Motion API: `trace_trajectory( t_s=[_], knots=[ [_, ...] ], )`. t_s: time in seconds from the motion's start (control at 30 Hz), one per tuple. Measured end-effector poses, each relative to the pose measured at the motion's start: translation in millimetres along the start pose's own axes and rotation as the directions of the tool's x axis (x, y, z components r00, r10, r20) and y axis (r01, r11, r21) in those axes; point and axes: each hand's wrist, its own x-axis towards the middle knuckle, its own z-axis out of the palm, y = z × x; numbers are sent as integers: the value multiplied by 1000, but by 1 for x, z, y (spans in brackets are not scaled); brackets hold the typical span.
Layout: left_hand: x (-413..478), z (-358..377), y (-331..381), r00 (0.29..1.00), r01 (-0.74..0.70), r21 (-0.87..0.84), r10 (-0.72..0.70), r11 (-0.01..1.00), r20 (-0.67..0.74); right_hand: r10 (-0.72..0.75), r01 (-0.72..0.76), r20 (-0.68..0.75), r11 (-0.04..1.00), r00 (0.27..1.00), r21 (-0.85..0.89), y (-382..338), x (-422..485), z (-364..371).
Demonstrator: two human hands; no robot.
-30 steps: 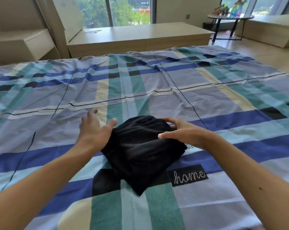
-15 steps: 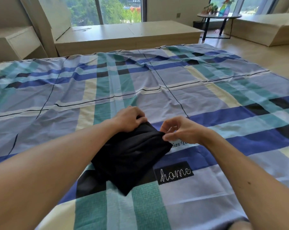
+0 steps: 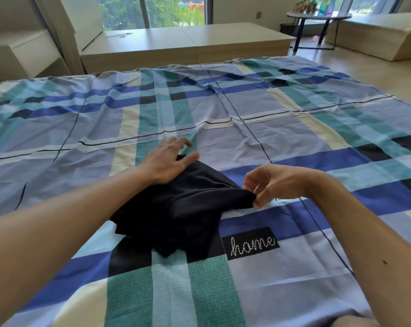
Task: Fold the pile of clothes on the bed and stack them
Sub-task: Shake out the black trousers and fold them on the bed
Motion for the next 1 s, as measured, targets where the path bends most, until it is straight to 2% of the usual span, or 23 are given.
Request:
trace_trajectory(
  t_s=[0.07, 0.1, 0.13, 0.17, 0.2, 0.27, 0.3, 0.33, 0.37, 0.43, 0.47, 0.53, 0.6, 0.67, 0.73, 0.83, 0.93, 1.0],
  knots=[
    [-13, 4, -2, 988, -38, 85, 24, 996, 153, 18, -17, 12, 999, 1000, -40, -1, 2, 5],
    [-19, 6, -4, 983, -38, 104, 19, 994, 184, 25, -25, 0, 998, 1000, -55, -1, 6, 7],
    [-21, 9, -6, 984, -40, 82, 25, 996, 178, 17, -20, -57, 998, 998, -58, -1, 11, 10],
    [-22, 9, -8, 988, -38, 33, 32, 999, 153, -15, 7, -181, 999, 983, -44, -2, 19, 13],
    [-22, 8, -9, 991, -45, -32, 49, 998, 128, -71, 61, -360, 997, 930, -39, -2, 26, 15],
    [-23, 4, -8, 989, -70, -171, 91, 983, 117, -221, 177, -683, 975, 696, -136, -7, 39, 17],
    [-25, 1, -7, 987, -76, -223, 105, 972, 122, -268, 200, -754, 963, 600, -183, -9, 44, 18],
    [-27, -1, -6, 986, -76, -257, 111, 963, 124, -279, 201, -774, 959, 568, -199, -11, 47, 18],
    [-30, -2, -5, 987, -70, -274, 107, 959, 119, -257, 171, -762, 966, 594, -192, -8, 51, 19],
    [-34, -1, -6, 998, -38, -253, 51, 967, 48, -100, 31, -621, 992, 778, -120, 0, 56, 18],
    [-36, -1, -9, 1000, 14, -211, -17, 977, -14, 17, -61, -499, 995, 866, -73, 3, 53, 17],
    [-42, -4, -11, 966, 232, -140, -245, 963, -78, 156, -143, -331, 988, 931, 63, 5, 39, 10],
    [-53, -9, -14, 871, 490, -180, -488, 853, 54, 182, -95, -249, 941, 951, 323, 1, 20, 5],
    [-67, -16, -13, 764, 644, -269, -584, 716, 276, 194, -128, -78, 850, 978, 512, -10, 4, 7],
    [-78, -24, -13, 707, 704, -364, -553, 610, 441, 207, -194, 41, 804, 977, 563, -23, 2, 20],
    [-89, -29, -9, 679, 728, -457, -449, 511, 580, 204, -152, -19, 786, 979, 599, -49, 14, 49],
    [-102, -25, -2, 680, 733, -553, -381, 396, 627, 95, -18, -92, 785, 991, 619, -62, 20, 71],
    [-117, -25, -4, 736, 675, -663, -341, 323, 584, 30, 53, -110, 736, 993, 675, -70, 17, 81]
  ],
)
